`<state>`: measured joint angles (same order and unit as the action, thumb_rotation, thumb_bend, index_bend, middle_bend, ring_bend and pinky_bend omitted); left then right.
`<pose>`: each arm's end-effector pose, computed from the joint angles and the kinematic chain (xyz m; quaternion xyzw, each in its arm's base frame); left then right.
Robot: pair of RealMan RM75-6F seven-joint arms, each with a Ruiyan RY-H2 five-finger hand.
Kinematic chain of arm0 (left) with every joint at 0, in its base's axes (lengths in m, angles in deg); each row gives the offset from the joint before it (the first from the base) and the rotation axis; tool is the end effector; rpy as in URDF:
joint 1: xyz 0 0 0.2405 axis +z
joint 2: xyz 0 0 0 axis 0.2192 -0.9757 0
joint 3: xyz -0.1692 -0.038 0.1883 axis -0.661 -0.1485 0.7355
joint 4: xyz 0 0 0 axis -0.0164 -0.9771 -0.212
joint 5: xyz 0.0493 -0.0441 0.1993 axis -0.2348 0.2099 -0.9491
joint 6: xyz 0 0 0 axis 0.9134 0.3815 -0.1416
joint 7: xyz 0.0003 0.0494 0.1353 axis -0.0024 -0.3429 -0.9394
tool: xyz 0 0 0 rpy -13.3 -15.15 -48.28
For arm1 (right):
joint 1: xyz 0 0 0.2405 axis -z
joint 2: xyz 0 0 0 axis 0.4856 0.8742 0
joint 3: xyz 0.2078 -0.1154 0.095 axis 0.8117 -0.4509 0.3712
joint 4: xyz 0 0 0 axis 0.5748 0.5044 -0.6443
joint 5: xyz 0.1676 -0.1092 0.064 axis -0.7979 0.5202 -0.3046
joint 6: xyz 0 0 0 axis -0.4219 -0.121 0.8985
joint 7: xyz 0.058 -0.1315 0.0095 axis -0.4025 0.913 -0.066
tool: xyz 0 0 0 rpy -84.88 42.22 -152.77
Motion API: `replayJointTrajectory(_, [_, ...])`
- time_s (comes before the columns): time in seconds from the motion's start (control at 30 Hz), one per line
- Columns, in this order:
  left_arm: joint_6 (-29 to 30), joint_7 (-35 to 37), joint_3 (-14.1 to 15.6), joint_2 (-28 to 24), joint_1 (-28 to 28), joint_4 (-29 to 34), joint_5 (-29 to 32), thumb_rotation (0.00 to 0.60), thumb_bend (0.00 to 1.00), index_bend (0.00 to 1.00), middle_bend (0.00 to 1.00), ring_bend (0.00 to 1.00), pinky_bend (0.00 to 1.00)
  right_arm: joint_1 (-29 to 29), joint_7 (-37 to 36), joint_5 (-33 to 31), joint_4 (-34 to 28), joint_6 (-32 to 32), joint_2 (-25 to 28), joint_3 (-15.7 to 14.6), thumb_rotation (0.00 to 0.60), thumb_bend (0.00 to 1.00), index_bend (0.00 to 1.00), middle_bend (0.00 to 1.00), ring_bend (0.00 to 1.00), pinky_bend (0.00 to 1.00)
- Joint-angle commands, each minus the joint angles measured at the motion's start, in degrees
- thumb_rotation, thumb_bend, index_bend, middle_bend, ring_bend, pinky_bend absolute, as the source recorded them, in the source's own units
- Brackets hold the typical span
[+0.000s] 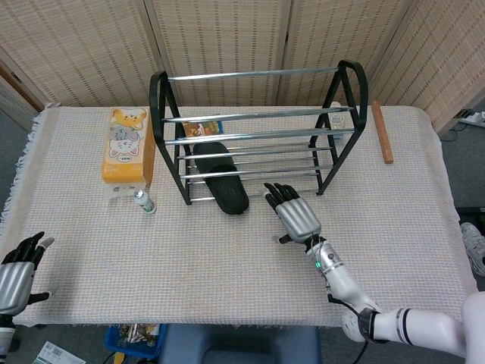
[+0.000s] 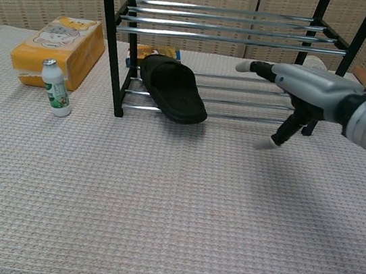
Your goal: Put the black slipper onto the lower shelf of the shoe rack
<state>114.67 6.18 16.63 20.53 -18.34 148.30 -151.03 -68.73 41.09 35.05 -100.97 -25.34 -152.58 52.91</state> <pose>-0.3225 0.1797 0.1514 -0.6308 -0.3796 -0.2974 0.6079 -0.1401 -0.3175 0.0060 0.7348 -0.3754 0.3812 0.4168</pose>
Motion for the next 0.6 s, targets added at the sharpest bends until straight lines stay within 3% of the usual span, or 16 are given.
replayJointTrajectory(0.03, [-0.3, -0.9, -0.2, 0.0, -0.6, 0.8, -0.3, 0.6, 0.18, 0.16, 0.08, 0.11, 0.25, 5.6, -1.5, 4.3, -5.2, -5.1, 6.1, -4.6, 0.6, 0.03, 0.0, 0.0, 0.0, 0.06])
replayJointTrajectory(0.3, [1.2, -3.1, -1.1, 1.0, -1.2, 2.4, -0.8, 0.6, 0.18, 0.16, 0.08, 0.11, 0.25, 17.7, -10.9, 14.5, -5.8, -18.0, 15.6, -11.5, 0.6, 0.04, 0.0, 0.02, 0.0, 0.06])
replayJointTrajectory(0.6, [4.9, -8.4, -2.6, 2.7, -0.6, 5.3, 0.1, 0.6, 0.18, 0.16, 0.08, 0.11, 0.25, 26.2, -21.1, 21.5, -2.8, -26.2, 20.3, -14.8, 0.6, 0.04, 0.0, 0.03, 0.0, 0.06])
